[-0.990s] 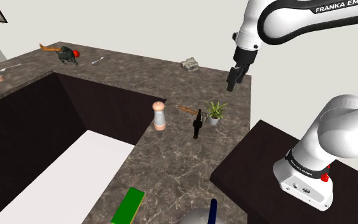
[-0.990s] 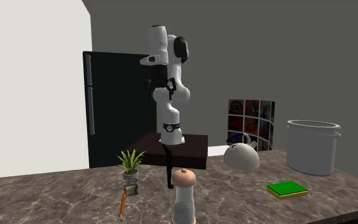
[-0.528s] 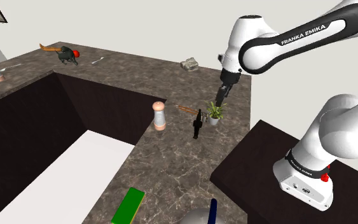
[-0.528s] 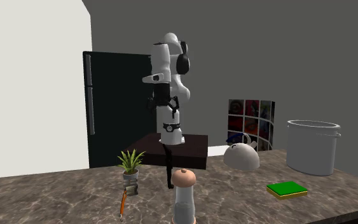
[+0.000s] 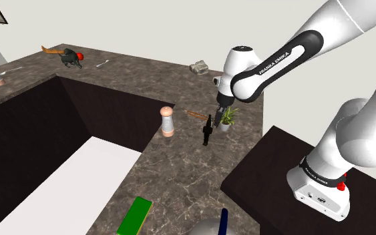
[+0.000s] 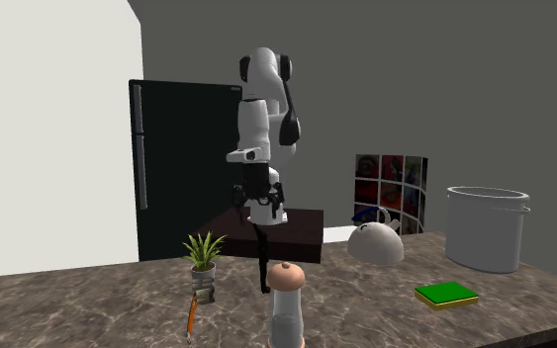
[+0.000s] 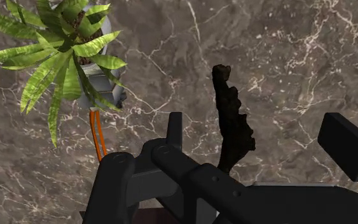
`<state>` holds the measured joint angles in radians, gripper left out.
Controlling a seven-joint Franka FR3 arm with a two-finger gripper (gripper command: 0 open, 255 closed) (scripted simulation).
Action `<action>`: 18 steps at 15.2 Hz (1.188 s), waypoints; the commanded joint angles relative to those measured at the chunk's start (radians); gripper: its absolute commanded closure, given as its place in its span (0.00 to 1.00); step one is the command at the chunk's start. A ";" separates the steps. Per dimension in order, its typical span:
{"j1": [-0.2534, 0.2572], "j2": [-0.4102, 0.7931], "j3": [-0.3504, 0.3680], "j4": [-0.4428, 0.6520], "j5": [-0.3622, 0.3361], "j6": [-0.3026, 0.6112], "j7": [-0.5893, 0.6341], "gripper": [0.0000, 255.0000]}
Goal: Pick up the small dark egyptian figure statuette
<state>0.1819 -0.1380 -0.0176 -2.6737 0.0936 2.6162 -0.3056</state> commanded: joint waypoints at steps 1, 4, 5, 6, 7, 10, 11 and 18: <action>0.014 0.091 0.001 0.017 0.020 0.084 -0.047 0.00; 0.023 0.193 0.009 0.040 0.052 0.169 -0.098 0.00; 0.023 0.208 0.010 0.040 0.058 0.184 -0.103 0.00; 0.022 0.224 0.012 0.041 0.064 0.199 -0.109 0.00; 0.022 0.240 0.014 0.041 0.070 0.214 -0.114 0.00; 0.018 0.288 0.022 0.045 0.091 0.259 -0.132 0.00; 0.016 0.298 0.025 0.046 0.095 0.267 -0.136 0.00; 0.015 0.299 0.024 0.048 0.096 0.266 -0.138 1.00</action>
<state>0.1967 0.1603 0.0068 -2.6249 0.1892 2.8822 -0.4434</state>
